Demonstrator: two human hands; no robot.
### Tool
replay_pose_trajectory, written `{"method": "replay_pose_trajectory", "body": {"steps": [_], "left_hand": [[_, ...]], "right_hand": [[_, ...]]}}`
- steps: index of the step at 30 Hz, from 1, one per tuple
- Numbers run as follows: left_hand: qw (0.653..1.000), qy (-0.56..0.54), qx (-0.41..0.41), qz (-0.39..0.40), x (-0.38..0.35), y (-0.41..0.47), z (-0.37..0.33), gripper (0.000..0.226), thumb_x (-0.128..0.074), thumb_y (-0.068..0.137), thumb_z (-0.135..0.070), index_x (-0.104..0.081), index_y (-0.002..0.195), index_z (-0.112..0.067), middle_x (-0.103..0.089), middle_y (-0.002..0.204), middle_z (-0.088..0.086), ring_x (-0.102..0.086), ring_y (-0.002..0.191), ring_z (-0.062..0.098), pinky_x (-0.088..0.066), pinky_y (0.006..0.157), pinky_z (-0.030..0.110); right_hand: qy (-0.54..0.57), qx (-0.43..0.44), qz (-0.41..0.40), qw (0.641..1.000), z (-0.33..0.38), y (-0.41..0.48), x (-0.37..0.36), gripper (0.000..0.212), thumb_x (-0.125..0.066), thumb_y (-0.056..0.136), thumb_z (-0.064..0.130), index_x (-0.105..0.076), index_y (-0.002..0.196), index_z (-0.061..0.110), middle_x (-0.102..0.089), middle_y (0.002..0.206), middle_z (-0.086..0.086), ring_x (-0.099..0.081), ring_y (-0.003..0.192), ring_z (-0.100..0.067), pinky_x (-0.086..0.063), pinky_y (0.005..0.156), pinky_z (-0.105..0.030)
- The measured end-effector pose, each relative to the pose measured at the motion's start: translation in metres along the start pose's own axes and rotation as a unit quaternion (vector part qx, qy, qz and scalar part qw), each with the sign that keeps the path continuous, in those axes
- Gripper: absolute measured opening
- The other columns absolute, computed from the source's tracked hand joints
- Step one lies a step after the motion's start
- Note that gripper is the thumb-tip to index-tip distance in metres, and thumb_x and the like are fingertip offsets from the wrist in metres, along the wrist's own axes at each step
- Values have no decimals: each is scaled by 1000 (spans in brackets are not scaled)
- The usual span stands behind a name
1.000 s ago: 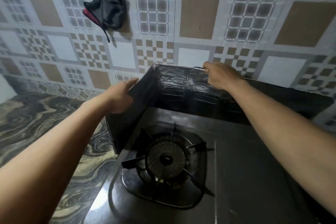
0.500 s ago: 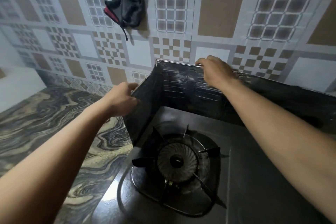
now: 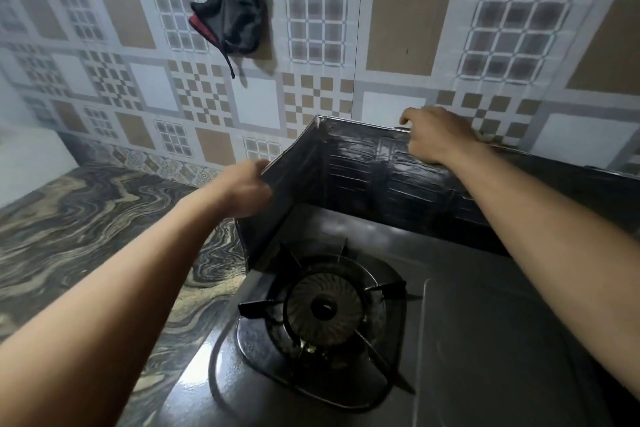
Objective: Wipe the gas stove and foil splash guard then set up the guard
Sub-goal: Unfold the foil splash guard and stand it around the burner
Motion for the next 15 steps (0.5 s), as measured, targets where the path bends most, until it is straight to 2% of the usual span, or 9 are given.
{"method": "replay_pose_trajectory", "body": {"steps": [4,7,11,13,15], "left_hand": [[1000,-5,9,-17,0,5,-3,43,-50,82,-1,-59,123,-11,-67,113,15,-61,105,33,-48,84,34],[1000,-11,10,-24,2,10,-5,43,-51,83,-2,-58,125,-12,-67,116,15,-61,108,34,-48,84,33],[999,-17,-4,-50,5,13,-2,50,-63,90,-15,-51,139,-14,-63,130,15,-60,116,33,-48,95,34],[998,-5,-15,-60,5,12,0,51,-64,88,-15,-52,138,-16,-66,126,15,-62,111,33,-50,93,35],[997,24,-20,-76,5,12,1,46,-61,84,-11,-58,128,-18,-70,115,14,-64,103,34,-53,88,39]], "right_hand": [[-11,48,-60,997,35,7,-8,51,-54,83,-5,-54,131,13,-59,121,-14,-54,112,-37,-45,93,-51],[-32,62,-75,995,54,12,-17,45,-58,82,-2,-56,125,9,-57,119,-15,-51,112,-36,-39,93,-49],[-56,94,-121,987,79,19,-19,51,-61,81,2,-52,130,8,-53,130,-16,-48,119,-37,-39,94,-50],[-39,138,-117,983,96,25,-25,57,-61,84,2,-46,138,10,-50,139,-16,-46,127,-36,-40,101,-51],[-3,173,-96,980,111,30,-32,62,-58,87,0,-39,145,13,-47,145,-14,-44,133,-34,-38,107,-48]]}}
Point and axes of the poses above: each hand's wrist, its own y-axis towards the middle knuckle, its own x-axis out of the back of the hand, z = x × y, the point moved 7 cm from there along y, towards the middle knuckle
